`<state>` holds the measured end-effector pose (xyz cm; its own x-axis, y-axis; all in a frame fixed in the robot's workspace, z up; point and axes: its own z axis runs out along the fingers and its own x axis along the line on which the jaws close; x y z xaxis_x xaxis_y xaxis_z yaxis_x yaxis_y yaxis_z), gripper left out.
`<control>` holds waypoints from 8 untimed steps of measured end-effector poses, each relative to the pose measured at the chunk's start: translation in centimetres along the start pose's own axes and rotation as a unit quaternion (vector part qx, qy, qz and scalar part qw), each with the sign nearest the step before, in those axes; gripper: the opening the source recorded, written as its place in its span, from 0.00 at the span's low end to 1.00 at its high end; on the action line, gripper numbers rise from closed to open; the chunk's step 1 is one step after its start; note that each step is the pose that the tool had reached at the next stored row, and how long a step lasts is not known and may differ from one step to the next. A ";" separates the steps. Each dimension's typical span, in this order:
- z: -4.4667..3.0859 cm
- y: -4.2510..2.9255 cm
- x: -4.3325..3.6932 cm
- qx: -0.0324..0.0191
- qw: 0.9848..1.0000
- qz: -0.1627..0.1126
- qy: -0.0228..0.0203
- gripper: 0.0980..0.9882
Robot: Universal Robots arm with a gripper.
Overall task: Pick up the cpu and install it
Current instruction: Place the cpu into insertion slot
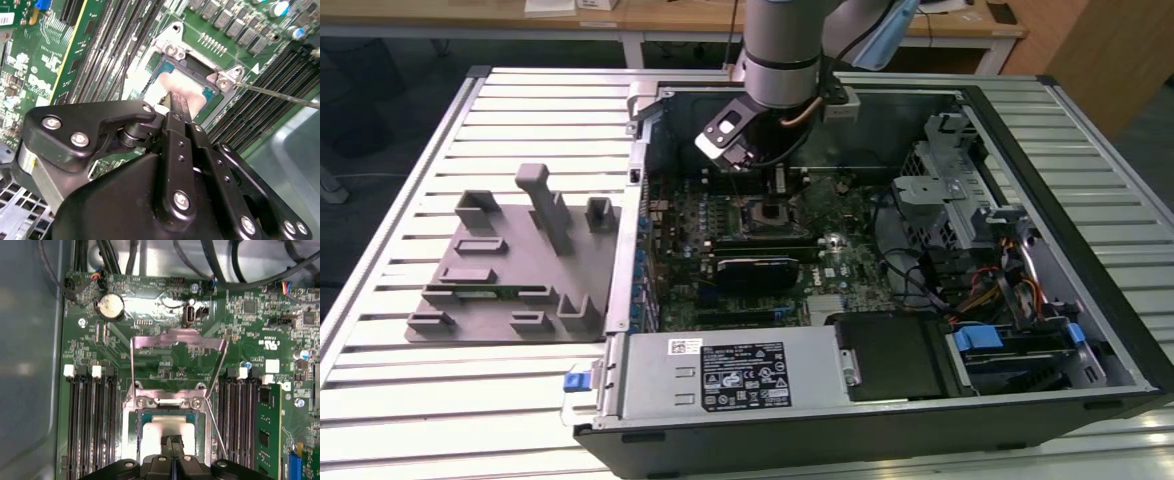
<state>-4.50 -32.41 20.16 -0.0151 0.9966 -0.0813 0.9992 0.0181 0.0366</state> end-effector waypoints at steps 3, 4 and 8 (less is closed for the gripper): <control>0.05 -0.02 0.01 -0.003 1.000 0.000 0.000 0.01; 0.08 -0.02 0.01 -0.003 1.000 0.000 0.000 0.01; 0.10 -0.07 0.01 -0.003 1.000 0.000 0.000 0.01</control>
<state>-4.57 -32.41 20.06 -0.0145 0.9965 -0.0819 0.9989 0.0181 0.0430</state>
